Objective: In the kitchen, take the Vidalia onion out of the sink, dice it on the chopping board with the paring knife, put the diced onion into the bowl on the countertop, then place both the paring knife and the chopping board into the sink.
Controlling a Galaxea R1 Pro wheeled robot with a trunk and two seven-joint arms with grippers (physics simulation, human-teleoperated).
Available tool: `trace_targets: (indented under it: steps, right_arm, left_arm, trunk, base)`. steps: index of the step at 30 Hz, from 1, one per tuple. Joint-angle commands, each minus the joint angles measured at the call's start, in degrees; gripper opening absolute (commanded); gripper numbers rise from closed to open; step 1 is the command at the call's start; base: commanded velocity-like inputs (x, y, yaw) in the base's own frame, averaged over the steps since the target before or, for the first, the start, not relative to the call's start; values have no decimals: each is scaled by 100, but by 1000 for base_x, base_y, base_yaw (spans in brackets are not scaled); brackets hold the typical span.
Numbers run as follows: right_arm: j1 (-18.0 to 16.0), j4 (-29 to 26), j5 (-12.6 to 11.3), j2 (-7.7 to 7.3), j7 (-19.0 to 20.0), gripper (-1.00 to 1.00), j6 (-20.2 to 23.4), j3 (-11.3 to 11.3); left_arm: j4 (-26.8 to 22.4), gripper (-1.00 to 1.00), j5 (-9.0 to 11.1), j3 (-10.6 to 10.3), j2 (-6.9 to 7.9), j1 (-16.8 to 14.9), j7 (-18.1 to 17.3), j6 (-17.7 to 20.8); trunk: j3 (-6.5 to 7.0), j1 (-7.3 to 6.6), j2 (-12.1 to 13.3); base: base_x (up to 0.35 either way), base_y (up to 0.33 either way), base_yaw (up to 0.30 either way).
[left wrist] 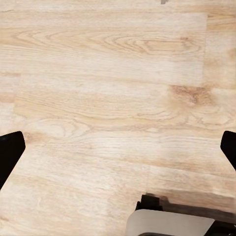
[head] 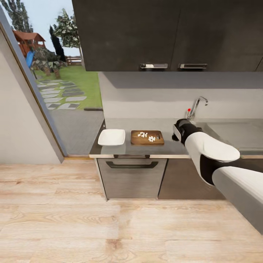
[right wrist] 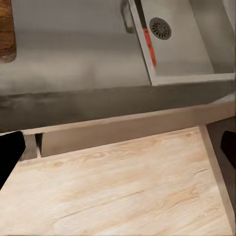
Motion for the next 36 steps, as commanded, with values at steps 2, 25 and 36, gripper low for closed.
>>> trace_targets:
  steps: [2,25,36]
  right_arm:
    - [-173,-3,-5,4,38,100,162,-35]
    - [-449,42,-1485,-31,148,100,726,-35]
    - [-32,41,-1486,-38,289,100,702,-35]
  left_arm:
    - [1,100,21,-49,-1,-4,35,-11]
    - [1,100,21,-49,-19,-4,34,-2]
    - [1,100,21,-49,-21,-4,35,-11]
  trunk:
    - [-13,4,-11]
    - [-13,4,-11]
    - [-13,4,-11]
  base:
    - [14,0,0]
    - [284,61,0]
    - [30,8,0]
